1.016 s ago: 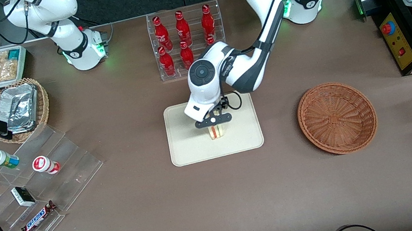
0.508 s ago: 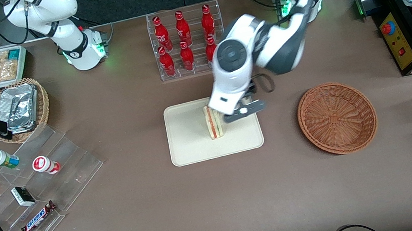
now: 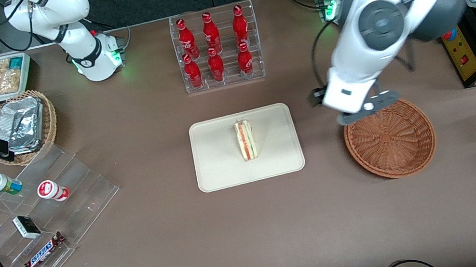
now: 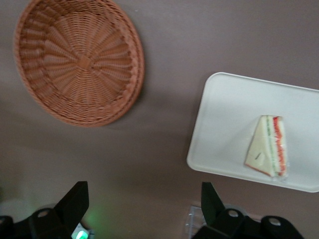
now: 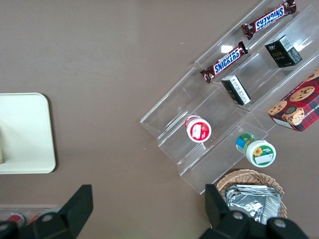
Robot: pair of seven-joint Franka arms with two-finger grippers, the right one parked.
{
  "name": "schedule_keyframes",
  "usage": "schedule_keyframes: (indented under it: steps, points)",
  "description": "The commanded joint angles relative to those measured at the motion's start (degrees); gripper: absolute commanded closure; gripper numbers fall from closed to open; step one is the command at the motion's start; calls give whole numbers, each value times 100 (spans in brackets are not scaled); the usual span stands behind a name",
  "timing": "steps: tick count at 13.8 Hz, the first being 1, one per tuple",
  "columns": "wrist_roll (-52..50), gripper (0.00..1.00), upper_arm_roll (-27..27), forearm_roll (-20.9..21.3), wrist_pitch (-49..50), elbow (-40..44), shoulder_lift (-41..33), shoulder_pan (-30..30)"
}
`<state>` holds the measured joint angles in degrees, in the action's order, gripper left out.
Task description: Place sandwich from basket to tray
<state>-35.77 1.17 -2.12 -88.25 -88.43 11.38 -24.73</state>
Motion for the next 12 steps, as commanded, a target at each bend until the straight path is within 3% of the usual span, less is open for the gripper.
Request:
schedule_keyframes:
  steps: [1,5,8,12]
  points:
    - [822,1,102,98,360,-148,-442,318]
    - [2317,1,190,98,905,-148,-890,1039]
    - [2907,1,190,466,1221,-175,-1172,1286]
    - [3602,1,147,450,1346,-149,-1340,1717]
